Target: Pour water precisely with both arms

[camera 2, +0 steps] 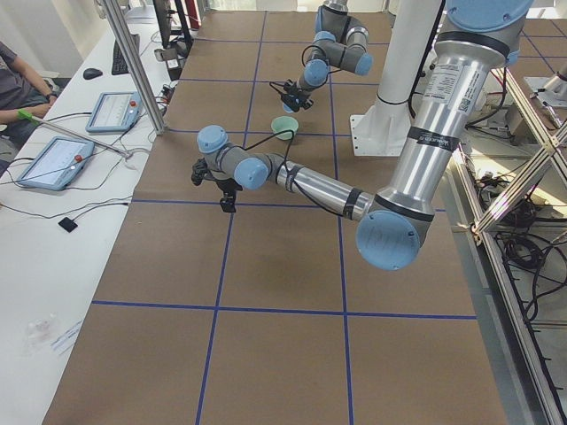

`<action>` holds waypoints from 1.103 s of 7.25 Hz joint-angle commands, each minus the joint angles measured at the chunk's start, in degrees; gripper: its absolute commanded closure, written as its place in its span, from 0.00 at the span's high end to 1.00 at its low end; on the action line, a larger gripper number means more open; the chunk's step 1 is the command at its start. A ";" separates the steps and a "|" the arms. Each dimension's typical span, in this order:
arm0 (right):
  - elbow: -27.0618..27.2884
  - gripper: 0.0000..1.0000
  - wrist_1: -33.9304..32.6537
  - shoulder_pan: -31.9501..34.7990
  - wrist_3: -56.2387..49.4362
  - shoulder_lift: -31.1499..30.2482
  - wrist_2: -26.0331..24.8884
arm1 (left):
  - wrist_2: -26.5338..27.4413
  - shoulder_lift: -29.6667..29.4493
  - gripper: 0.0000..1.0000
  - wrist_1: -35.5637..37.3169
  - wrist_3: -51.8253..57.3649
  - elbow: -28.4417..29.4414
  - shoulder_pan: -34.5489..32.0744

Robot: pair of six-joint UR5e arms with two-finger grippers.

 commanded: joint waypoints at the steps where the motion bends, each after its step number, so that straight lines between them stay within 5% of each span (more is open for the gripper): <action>1: 4.98 0.25 10.23 0.14 11.39 -5.89 2.78 | -0.07 0.00 0.91 0.00 0.00 -0.19 0.00; 2: 8.03 0.25 18.64 1.01 13.74 -9.82 5.76 | -0.07 0.00 0.91 0.00 0.00 -0.20 -0.09; 5: 20.50 0.24 28.36 6.36 16.49 -21.85 10.70 | -0.07 0.00 0.91 0.00 0.00 -0.20 0.00; 8: 26.68 0.24 48.17 14.78 16.14 -42.56 18.41 | 0.02 0.00 0.92 0.00 -0.62 -0.20 0.44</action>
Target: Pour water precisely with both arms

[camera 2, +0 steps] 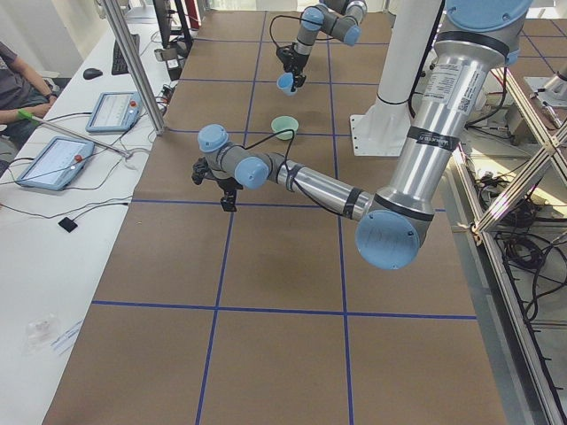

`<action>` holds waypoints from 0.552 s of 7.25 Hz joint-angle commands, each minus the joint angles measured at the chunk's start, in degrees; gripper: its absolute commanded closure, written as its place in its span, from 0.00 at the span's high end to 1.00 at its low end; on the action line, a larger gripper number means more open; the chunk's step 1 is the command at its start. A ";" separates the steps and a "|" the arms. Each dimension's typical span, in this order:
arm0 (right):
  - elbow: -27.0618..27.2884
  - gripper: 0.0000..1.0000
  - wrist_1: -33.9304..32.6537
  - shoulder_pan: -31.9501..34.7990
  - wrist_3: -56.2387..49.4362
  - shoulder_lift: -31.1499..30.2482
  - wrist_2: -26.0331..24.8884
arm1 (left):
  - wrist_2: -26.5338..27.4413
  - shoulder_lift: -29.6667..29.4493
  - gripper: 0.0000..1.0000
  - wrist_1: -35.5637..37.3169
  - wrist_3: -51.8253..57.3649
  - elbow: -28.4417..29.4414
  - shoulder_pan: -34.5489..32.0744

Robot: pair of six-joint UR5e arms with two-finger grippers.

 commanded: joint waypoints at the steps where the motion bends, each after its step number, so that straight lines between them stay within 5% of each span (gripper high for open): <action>1: 1.97 0.24 20.76 5.46 -0.19 -16.91 4.29 | 0.01 0.00 0.92 -0.02 -0.17 0.03 0.11; 4: -8.98 0.25 52.96 11.87 -0.11 -30.93 7.20 | 0.10 -0.09 0.92 -0.02 -0.17 0.03 0.11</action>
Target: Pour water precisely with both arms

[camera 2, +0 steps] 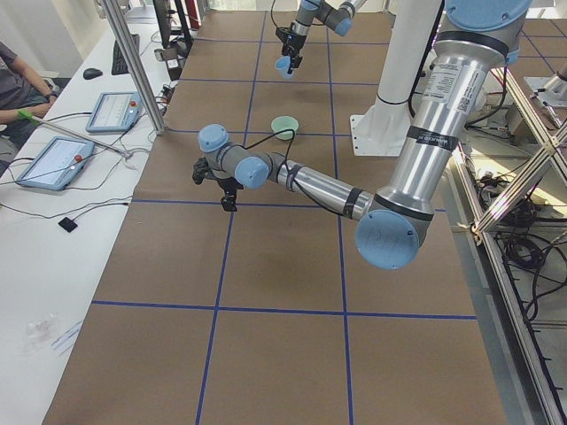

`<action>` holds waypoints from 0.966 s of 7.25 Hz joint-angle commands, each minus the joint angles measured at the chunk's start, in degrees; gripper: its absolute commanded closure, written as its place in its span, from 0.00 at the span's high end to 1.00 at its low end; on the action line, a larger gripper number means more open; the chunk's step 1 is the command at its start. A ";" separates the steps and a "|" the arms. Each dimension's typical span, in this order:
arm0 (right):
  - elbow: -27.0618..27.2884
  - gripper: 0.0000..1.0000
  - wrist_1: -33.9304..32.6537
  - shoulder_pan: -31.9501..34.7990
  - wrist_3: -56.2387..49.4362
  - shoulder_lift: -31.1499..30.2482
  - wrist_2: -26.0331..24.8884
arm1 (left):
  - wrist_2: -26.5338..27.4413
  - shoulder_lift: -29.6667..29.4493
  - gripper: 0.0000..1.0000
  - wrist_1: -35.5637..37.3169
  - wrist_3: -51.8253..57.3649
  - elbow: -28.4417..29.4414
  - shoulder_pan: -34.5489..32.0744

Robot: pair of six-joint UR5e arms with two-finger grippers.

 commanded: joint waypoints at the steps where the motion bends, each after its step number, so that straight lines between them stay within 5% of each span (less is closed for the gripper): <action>1: -9.46 0.25 21.30 6.01 0.03 -7.17 2.77 | 0.07 0.08 0.92 0.00 -0.01 0.00 0.01; 4: -27.03 0.25 42.60 13.16 0.38 -9.13 8.59 | 0.07 -0.01 0.92 0.00 -0.01 -0.08 0.01; 7: -32.52 0.30 49.33 13.25 0.47 -9.13 8.59 | 0.07 -0.10 0.93 0.09 0.08 -0.17 -0.08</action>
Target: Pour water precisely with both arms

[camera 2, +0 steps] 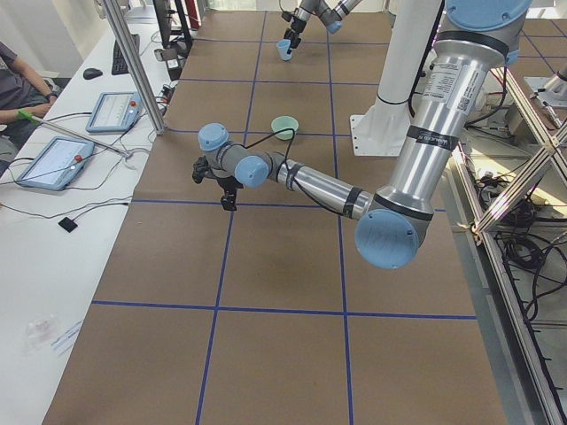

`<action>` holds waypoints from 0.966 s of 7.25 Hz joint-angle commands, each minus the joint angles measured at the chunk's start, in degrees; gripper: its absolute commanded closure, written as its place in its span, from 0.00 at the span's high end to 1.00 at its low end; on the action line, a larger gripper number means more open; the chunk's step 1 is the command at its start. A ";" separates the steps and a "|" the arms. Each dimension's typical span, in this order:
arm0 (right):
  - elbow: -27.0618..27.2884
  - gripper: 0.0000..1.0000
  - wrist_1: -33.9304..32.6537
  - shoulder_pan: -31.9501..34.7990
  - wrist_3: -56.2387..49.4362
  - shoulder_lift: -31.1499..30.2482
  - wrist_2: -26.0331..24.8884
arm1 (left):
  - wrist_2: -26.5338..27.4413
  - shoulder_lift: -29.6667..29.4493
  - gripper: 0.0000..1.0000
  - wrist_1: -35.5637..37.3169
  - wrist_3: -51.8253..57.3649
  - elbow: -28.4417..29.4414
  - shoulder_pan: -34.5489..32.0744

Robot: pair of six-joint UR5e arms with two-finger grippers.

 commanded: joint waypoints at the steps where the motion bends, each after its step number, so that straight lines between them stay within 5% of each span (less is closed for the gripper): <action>1: -3.04 0.31 4.23 0.07 0.04 -0.02 -0.05 | 0.00 -0.02 0.93 0.05 0.07 -0.09 -0.04; 7: -3.67 0.32 6.27 -0.20 0.04 4.10 -5.41 | 0.00 -0.02 0.93 0.05 0.07 -0.18 -0.13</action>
